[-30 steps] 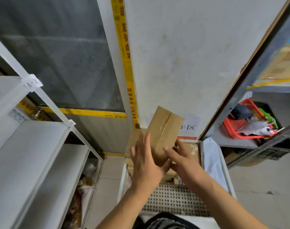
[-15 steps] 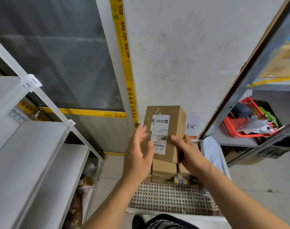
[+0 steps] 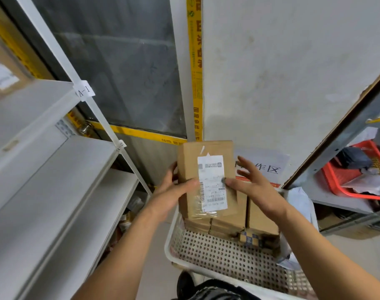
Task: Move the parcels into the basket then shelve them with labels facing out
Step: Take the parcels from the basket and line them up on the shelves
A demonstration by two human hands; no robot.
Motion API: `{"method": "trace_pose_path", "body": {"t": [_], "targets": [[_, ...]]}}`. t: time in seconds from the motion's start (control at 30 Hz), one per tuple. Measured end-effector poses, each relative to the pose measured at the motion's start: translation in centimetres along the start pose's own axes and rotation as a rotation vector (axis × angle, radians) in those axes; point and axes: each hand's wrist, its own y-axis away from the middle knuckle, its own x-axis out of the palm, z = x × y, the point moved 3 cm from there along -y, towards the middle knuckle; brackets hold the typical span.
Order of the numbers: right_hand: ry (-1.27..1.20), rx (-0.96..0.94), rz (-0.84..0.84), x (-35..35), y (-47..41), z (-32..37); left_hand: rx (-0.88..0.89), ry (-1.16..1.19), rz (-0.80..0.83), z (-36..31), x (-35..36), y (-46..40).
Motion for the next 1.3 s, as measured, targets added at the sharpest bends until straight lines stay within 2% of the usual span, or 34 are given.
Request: {"method": "trace_pose_path", "body": {"t": [0.07, 0.13, 0.17, 0.23, 0.33, 0.4, 0.47, 0.53, 0.6, 0.67, 0.73, 0.8, 0.93, 1.03, 1.2, 1.3], "targets": [[0.338, -0.238, -0.085, 0.0, -0.5, 1.8, 0.059, -0.369, -0.057, -1.6, -1.3, 0.3], [0.564, -0.446, 0.013, 0.6, -1.2, 3.8, 0.094, -0.700, 0.016, -3.5, -1.4, 0.9], [0.646, -0.482, 0.101, 1.1, -1.6, 4.7, 0.114, -0.816, 0.080, -4.3, -1.1, 1.0], [0.757, -0.434, 0.299, 2.4, -2.2, 5.8, 0.156, -0.964, 0.187, -5.8, -0.3, 1.5], [0.746, -0.271, 0.522, 3.6, -2.8, 5.9, 0.161, -1.036, 0.240, -6.9, 0.3, 2.0], [0.657, -0.247, 0.485, 3.7, -3.3, 5.2, 0.185, -1.072, 0.171, -7.2, 0.0, 2.3], [0.449, -0.186, 0.367, 3.5, -3.6, 4.2, 0.256, -1.121, -0.047, -7.1, -0.9, 2.6], [0.164, -0.088, 0.230, 3.6, -3.5, 3.2, 0.263, -0.977, -0.338, -6.0, -2.6, 3.5], [-0.114, -0.008, 0.156, 4.5, -3.6, 1.8, 0.173, -0.694, -0.517, -3.8, -3.8, 5.2], [-0.321, 0.068, 0.159, 6.0, -3.5, 0.7, 0.038, -0.447, -0.544, -1.2, -4.0, 7.5], [-0.409, 0.093, 0.224, 8.3, -2.9, 0.2, -0.043, -0.166, -0.498, 1.3, -3.8, 9.5], [-0.428, 0.087, 0.315, 11.3, -2.1, 0.4, -0.017, 0.010, -0.485, 2.7, -4.1, 11.4], [-0.405, 0.084, 0.403, 17.2, 0.2, 1.9, 0.152, 0.009, -0.577, 2.6, -6.7, 15.9], [-0.269, 0.045, 0.441, 20.3, 1.5, 3.7, 0.215, -0.002, -0.658, 2.6, -9.6, 18.9], [-0.010, -0.108, 0.523, 26.9, 4.1, 8.1, 0.295, -0.007, -0.735, 3.3, -16.1, 24.9], [0.047, -0.201, 0.549, 32.2, 6.3, 10.8, 0.329, -0.001, -0.808, 3.8, -20.5, 29.0]]}}
